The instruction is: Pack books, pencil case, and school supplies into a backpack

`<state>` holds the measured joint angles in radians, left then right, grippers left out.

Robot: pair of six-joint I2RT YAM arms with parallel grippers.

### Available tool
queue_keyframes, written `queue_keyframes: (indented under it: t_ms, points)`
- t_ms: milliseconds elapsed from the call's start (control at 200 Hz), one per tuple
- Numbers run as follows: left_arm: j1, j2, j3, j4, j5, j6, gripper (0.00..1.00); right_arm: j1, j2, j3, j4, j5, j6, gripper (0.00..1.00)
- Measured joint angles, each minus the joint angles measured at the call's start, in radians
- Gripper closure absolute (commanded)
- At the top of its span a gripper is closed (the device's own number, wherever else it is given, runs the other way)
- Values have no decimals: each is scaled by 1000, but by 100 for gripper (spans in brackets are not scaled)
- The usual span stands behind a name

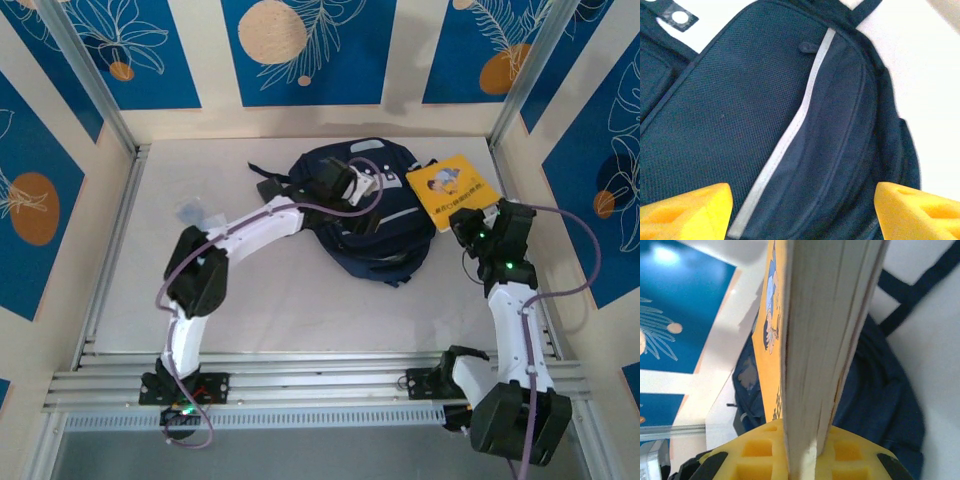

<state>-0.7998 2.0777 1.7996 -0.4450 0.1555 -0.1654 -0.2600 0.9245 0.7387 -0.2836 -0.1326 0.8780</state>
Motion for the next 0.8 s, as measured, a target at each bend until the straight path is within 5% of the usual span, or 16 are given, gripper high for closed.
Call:
queue_keyframes:
  t_ms: [435, 495, 625, 800]
  points:
    - [-76, 332, 295, -219, -226, 158, 21, -122, -20, 0, -66, -186, -16, 100]
    - [-81, 363, 353, -255, -244, 163, 34, -123, -21, 0, -66, -200, -14, 100]
    - [-85, 392, 410, -285, -244, 168, 99, -132, -26, 0, -71, -216, -14, 100]
    - [-82, 385, 414, -287, -197, 153, 100, -164, -67, 0, -93, -208, -15, 100]
